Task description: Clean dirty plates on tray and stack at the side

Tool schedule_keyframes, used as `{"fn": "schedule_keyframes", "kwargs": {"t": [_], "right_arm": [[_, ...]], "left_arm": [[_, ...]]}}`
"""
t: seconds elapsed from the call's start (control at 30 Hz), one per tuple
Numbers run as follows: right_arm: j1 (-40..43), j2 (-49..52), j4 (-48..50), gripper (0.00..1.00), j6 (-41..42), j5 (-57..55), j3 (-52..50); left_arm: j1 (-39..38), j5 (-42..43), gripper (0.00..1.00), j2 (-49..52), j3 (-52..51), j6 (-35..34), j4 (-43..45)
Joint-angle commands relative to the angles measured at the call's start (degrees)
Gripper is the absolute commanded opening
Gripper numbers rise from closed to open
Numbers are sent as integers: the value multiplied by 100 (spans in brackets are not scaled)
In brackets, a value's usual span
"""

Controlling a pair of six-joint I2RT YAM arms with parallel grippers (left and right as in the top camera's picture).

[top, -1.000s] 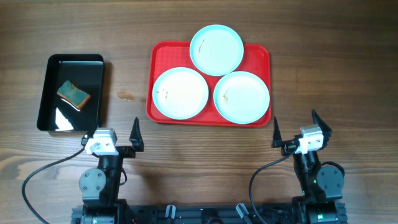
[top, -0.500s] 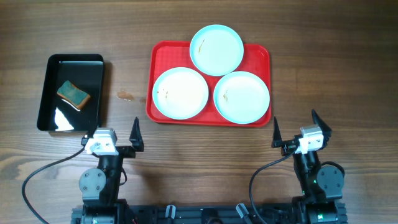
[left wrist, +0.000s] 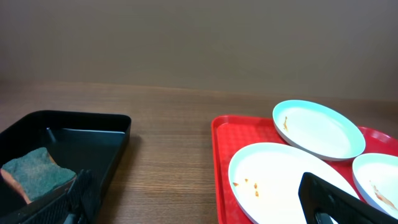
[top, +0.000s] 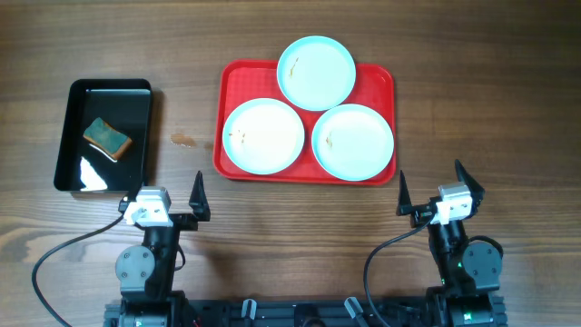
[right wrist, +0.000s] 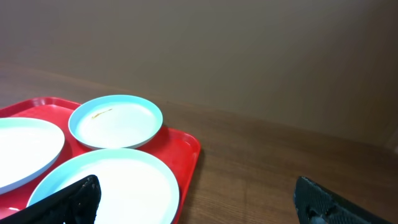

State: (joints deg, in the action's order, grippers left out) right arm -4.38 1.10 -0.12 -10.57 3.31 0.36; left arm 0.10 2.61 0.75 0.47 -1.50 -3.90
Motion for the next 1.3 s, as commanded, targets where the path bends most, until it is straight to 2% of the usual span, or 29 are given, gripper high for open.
{"fn": "schedule_keyframes", "kwargs": {"t": [0.0,1.1,1.17,1.27], "right_arm": [[33,-68,20,100,20,-55,-7],[33,-68,20,100,20,-55,-7],[33,-68,20,100,20,-55,-7],[33,-68,20,100,17,-55,-7]], "left_arm": [[-22,-96,100,-37,-15,109,-48],[-22,-98,100,-37,-13,109,-11],[-28,260,100,-37,-13,24,192],[-33,2000,100,-37,-13,-691,466]]}}
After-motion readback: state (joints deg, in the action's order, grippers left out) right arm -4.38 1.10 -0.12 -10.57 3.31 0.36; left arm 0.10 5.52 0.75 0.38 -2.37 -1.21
